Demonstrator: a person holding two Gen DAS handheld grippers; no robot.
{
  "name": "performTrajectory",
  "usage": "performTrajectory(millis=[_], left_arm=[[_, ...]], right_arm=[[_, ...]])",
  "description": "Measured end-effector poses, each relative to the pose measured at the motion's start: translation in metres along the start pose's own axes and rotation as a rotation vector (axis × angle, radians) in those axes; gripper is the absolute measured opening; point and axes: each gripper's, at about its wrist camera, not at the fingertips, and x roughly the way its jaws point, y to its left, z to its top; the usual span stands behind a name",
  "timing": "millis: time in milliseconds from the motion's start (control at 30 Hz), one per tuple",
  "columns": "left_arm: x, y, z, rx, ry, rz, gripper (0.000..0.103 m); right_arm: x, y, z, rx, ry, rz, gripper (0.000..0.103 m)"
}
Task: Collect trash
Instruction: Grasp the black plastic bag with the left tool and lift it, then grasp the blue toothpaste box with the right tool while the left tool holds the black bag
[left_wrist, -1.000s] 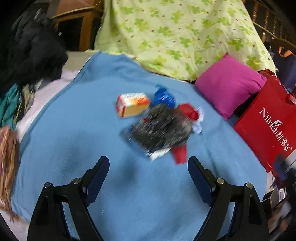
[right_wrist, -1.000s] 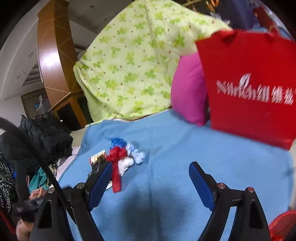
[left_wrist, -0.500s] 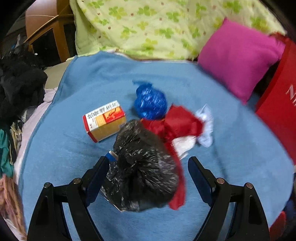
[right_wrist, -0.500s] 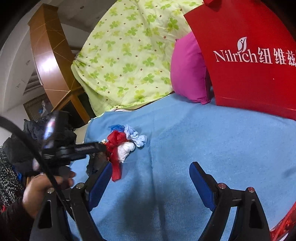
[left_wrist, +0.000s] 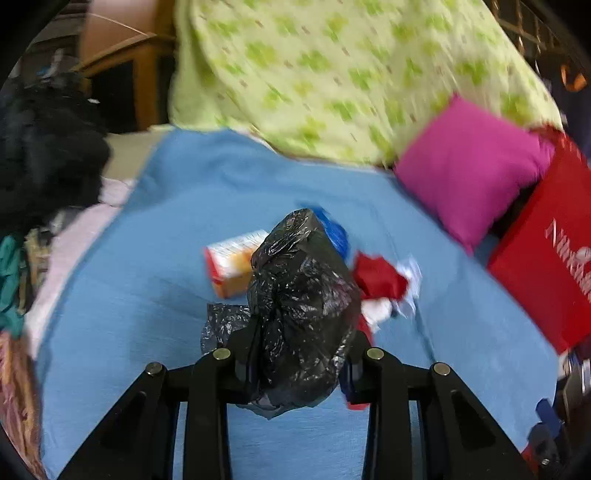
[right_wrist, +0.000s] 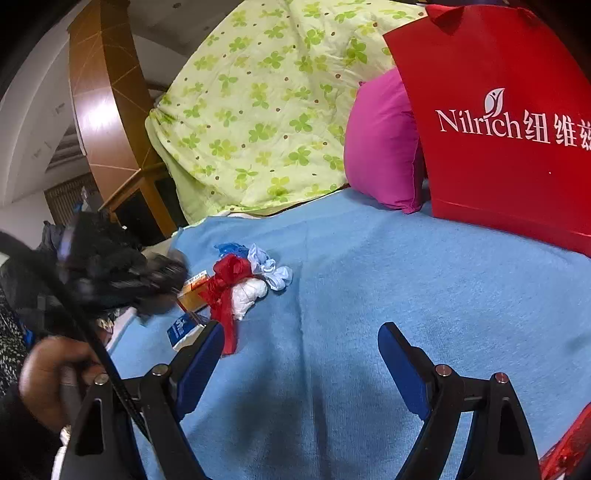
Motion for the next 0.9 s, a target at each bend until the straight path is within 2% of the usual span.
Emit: performTrajectory(millis=[133, 400, 567, 633, 667, 700, 800, 900], left_arm=[[-0.02, 0.039, -0.014, -0.066, -0.042, 0.056, 0.035], [0.015, 0.104, -0.059, -0.183, 0.067, 0.163, 0.035], [0.032, 0.119, -0.07, -0.233, 0.13, 0.177, 0.038], [0.041, 0.123, -0.072, -0.243, 0.147, 0.198, 0.054], [0.046, 0.126, -0.072, -0.261, 0.162, 0.204, 0.07], [0.05, 0.13, -0.073, -0.284, 0.177, 0.203, 0.075], [0.048, 0.141, -0.074, -0.345, 0.166, 0.182, 0.075], [0.045, 0.147, -0.074, -0.359, 0.153, 0.171, 0.075]], right_arm=[[0.001, 0.005, -0.002, -0.023, 0.015, -0.016, 0.087], [0.01, 0.03, -0.006, -0.132, 0.067, -0.045, 0.087], [0.029, 0.069, -0.01, -0.241, 0.138, 0.02, 0.087], [0.043, 0.095, -0.009, -0.31, 0.163, 0.071, 0.087], [0.05, 0.106, -0.009, -0.338, 0.175, 0.09, 0.087], [0.057, 0.118, -0.009, -0.368, 0.183, 0.105, 0.087], [0.083, 0.15, -0.008, -0.46, 0.212, 0.144, 0.087], [0.111, 0.173, -0.009, -0.529, 0.245, 0.164, 0.087]])
